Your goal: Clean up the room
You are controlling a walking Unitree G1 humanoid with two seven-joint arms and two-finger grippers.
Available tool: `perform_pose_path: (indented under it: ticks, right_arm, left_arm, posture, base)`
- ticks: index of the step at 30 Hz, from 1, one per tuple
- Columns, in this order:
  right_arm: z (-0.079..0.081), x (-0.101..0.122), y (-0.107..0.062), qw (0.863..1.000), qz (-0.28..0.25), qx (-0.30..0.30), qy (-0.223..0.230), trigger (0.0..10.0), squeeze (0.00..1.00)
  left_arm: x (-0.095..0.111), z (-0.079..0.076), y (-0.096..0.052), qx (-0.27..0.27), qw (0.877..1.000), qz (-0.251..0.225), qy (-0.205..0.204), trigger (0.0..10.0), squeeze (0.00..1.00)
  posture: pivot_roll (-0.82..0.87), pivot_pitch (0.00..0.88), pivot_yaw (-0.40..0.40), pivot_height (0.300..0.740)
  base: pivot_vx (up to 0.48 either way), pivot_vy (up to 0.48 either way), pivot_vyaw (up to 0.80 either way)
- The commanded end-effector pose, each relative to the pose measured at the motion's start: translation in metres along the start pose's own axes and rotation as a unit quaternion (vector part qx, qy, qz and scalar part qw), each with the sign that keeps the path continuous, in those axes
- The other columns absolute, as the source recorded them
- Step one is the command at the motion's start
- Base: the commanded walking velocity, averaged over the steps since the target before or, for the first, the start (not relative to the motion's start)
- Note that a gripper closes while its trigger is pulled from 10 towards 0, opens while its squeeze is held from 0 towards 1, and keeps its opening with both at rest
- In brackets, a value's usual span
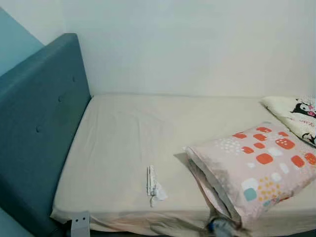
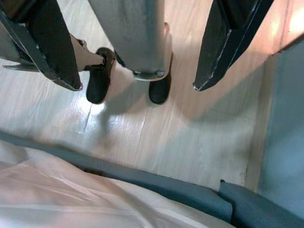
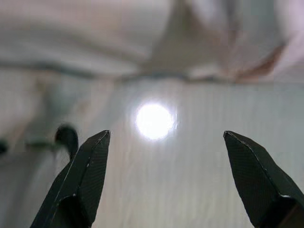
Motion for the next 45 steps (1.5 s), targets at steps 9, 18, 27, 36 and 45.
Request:
perform_pose_path:
  ticks: [9,18,27,36,45]
  right_arm:
    - [0.018,0.041,0.004,0.997,-0.060,0.050,-0.001,10.0,0.00]
    - [0.026,0.071,0.004,0.992,-0.098,0.079,0.003,10.0,0.00]
    - [0.031,0.104,0.002,0.985,-0.141,0.094,0.002,10.0,0.00]
    - [0.019,0.146,-0.003,0.976,-0.201,0.081,0.014,10.0,0.00]
    - [0.030,0.200,-0.019,0.950,-0.285,0.126,0.014,10.0,0.00]
  left_arm:
    - [-0.004,0.001,-0.001,0.007,1.000,-0.004,0.000,10.0,0.00]
    - [-0.003,0.001,-0.001,0.007,1.000,-0.004,0.003,10.0,0.00]
    - [0.001,-0.002,-0.001,0.002,1.000,-0.016,-0.013,10.0,0.00]
    - [0.010,-0.012,-0.002,-0.038,0.994,-0.062,-0.079,10.0,0.00]
    - [0.062,-0.013,-0.005,-0.123,0.984,-0.126,-0.034,10.0,0.00]
  posture:
    - [-0.01,0.009,-0.087,0.740]
    - [-0.01,0.015,-0.087,0.740]
    - [0.01,0.001,-0.096,0.740]
    - [0.01,0.000,-0.102,0.740]
    - [0.00,0.000,-0.105,0.725]
  base:
    - [0.000,0.000,0.00]
    - [0.000,0.000,0.00]
    - [0.000,0.000,0.00]
    - [0.000,0.000,0.00]
    - [0.000,0.000,0.00]
Point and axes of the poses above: a point about 5 cm out from each wrist's last joint towards the gripper, its own y axis pointing out of the wrist towards the gripper, its own x axis along the axis of the wrist's last joint, z = x × y, the point moved 4 cm from there along y, pointing out of the wrist towards the gripper, and after that the axes turned 5 degrees about -y, right-handed, at the moved point
